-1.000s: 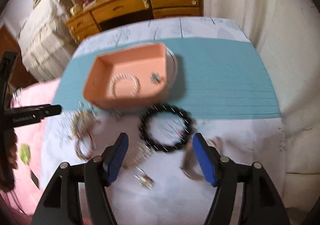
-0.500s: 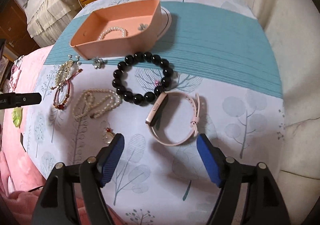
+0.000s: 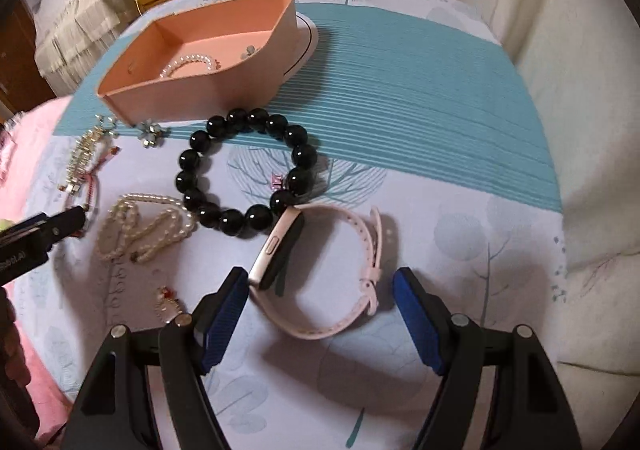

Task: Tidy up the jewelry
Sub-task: 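Grasp the red string bracelet with the left tool while the right tool grasps the pink smartwatch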

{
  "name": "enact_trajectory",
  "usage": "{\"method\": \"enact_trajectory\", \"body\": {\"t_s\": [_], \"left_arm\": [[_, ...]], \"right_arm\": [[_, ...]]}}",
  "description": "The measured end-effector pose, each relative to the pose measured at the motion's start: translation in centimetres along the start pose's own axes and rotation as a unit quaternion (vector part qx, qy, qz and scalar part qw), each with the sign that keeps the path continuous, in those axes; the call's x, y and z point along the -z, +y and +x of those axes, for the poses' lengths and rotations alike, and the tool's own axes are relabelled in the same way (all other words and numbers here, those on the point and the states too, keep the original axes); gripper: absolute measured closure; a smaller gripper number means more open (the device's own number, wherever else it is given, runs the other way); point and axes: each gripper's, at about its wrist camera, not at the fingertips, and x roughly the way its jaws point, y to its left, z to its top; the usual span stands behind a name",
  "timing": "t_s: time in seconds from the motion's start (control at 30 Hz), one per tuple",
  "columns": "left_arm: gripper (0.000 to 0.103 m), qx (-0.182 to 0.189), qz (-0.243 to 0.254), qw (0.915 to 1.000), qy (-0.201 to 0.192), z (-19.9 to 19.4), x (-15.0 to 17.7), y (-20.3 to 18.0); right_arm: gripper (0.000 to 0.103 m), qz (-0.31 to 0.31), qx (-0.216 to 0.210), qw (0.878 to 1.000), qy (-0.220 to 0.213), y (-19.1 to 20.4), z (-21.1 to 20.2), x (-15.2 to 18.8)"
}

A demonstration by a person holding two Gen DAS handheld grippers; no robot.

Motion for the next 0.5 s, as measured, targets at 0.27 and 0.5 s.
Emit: {"method": "enact_trajectory", "body": {"t_s": [0.27, 0.5], "left_arm": [[0.050, 0.009, 0.021, 0.9994, -0.025, 0.3, 0.7, -0.8], [0.051, 0.019, 0.021, 0.9995, -0.010, 0.3, 0.1, -0.6]], "right_arm": [[0.061, -0.026, -0.016, 0.999, -0.030, 0.5, -0.8, 0.7], [0.066, 0.011, -0.061, 0.998, -0.028, -0.5, -1.2, -0.2]]}}
